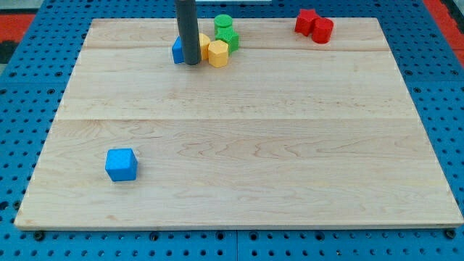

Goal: Push the blue cube to the center

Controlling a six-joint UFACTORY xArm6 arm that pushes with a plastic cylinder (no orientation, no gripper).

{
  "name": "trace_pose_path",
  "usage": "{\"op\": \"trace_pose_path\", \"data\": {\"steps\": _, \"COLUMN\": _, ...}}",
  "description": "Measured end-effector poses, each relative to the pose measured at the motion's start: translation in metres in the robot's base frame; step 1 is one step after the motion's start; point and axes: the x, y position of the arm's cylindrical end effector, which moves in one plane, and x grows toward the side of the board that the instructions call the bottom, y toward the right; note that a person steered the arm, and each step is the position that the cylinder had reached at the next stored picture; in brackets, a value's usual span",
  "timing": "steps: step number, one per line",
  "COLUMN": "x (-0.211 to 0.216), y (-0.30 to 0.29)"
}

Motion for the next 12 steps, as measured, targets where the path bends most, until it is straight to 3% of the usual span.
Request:
{"op": "trace_pose_path", "data": {"steps": 1, "x": 0.013, "y": -0.004}}
{"op": "trace_pose_path", "data": {"steps": 2, "x": 0.061, "y": 0.04}}
{"op": "trace_pose_path", "data": {"steps": 3, "x": 0.151, "y": 0.053}}
{"op": "trace_pose_path", "data": {"steps": 4, "x": 0.253, "y": 0.015}}
{"op": "trace_pose_path", "data": {"steps": 5, "x": 0.27, "y": -0.067}}
{"op": "trace_pose_path", "data": {"steps": 6, "x": 0.264, "y": -0.152}}
{"op": "trace_pose_path", "data": {"steps": 7, "x": 0.224, "y": -0.133}}
{"op": "trace_pose_path", "data": {"steps": 8, "x": 0.208, "y": -0.023}}
{"op": "trace_pose_path", "data": {"steps": 9, "x": 0.264, "y": -0.011}}
{"op": "trace_pose_path", "data": {"steps": 10, "x": 0.294, "y": 0.009}}
{"op": "trace_pose_path", "data": {"steps": 12, "x": 0.168, "y": 0.016}}
